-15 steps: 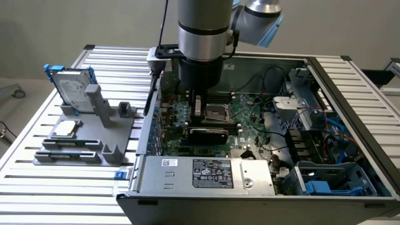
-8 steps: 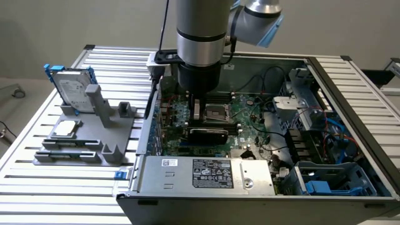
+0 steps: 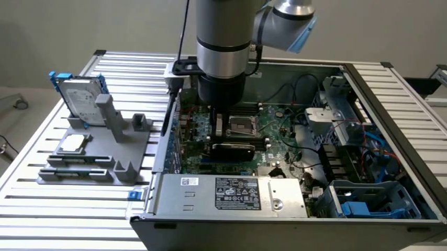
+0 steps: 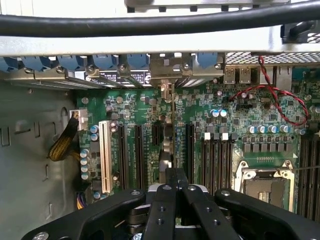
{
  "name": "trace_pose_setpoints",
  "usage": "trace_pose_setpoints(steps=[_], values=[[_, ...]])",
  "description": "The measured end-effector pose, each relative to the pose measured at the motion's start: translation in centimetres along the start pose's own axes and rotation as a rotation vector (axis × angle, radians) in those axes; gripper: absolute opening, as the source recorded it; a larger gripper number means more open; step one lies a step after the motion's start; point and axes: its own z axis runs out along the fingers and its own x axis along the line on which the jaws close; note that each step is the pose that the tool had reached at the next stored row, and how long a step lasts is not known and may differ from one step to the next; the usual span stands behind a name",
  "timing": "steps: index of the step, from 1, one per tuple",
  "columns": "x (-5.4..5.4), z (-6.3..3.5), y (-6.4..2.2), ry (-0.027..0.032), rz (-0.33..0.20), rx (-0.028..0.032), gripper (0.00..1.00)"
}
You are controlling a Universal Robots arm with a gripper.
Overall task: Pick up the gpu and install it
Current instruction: 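Press down on the gpu until it lock into place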
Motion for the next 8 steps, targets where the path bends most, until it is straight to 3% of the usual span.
trace_pose_setpoints(steps=[8], values=[[-0.08, 0.27, 0.11, -0.0037, 0.000, -0.0002, 0.11]])
